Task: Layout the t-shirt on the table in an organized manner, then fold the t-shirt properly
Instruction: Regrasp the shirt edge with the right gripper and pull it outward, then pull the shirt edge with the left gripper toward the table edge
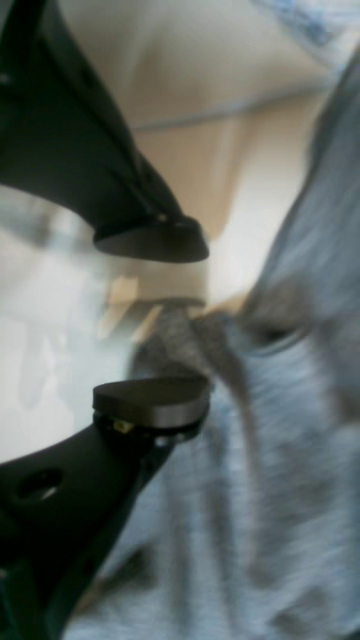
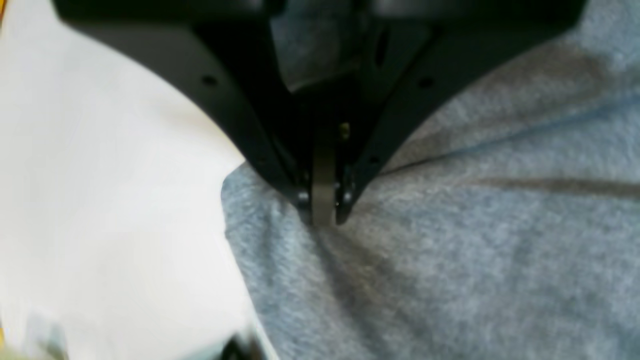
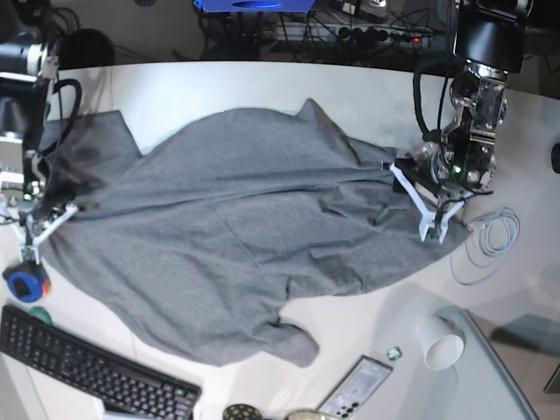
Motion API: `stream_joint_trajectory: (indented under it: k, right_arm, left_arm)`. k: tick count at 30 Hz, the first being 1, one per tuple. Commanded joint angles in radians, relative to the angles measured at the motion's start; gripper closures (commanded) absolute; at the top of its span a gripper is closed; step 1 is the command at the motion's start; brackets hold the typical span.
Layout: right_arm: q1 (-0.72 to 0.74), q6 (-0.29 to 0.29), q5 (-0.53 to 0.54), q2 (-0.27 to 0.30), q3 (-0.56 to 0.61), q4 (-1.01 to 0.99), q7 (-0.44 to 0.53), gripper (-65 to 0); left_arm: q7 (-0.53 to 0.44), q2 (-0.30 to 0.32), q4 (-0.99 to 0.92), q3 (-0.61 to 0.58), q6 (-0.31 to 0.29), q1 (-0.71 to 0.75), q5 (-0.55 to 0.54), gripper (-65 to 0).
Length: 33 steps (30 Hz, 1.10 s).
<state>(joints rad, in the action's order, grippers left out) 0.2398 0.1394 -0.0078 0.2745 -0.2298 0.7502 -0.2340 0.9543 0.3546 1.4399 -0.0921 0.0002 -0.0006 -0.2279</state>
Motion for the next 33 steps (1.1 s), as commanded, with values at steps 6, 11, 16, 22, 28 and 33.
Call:
stream_joint_trajectory:
  k: [6,11,16,22,28,33]
  right_arm:
    - [-0.168,0.015,0.006,-0.05,-0.023,0.486,-0.075,-0.8]
    - [-0.29,0.111,0.009,-0.073,-0.021,0.78,-0.189,-0.9]
    - [-0.392,0.274,0.006,-0.125,-0.024,0.885,-0.252,-0.9]
    - [-0.429,0.277,0.006,-0.137,-0.021,0.879,-0.252,-0.9]
    - [-0.362,0.277,0.004,-0.131,0.022,0.756,-0.252,-0.6]
    - [-0.33,0.277,0.004,-0.133,0.03,0.687,-0.249,-0.6]
  left_arm:
    - [-0.002,0.027,0.143,0.016,0.004,-0.026,-0.009,-34.4]
    - [0.041,-0.001,0.362,0.027,0.004,0.05,-0.029,-34.4]
    - [0.044,-0.071,0.483,0.163,0.004,0.123,-0.288,-34.1]
    - [0.038,-0.076,0.447,0.101,0.004,0.185,-0.388,-13.8]
    - [0.032,-0.128,0.266,-0.025,0.005,0.15,-0.388,0.0]
    - [-0.097,-0.136,0.175,-0.157,0.008,0.153,-0.388,0.0]
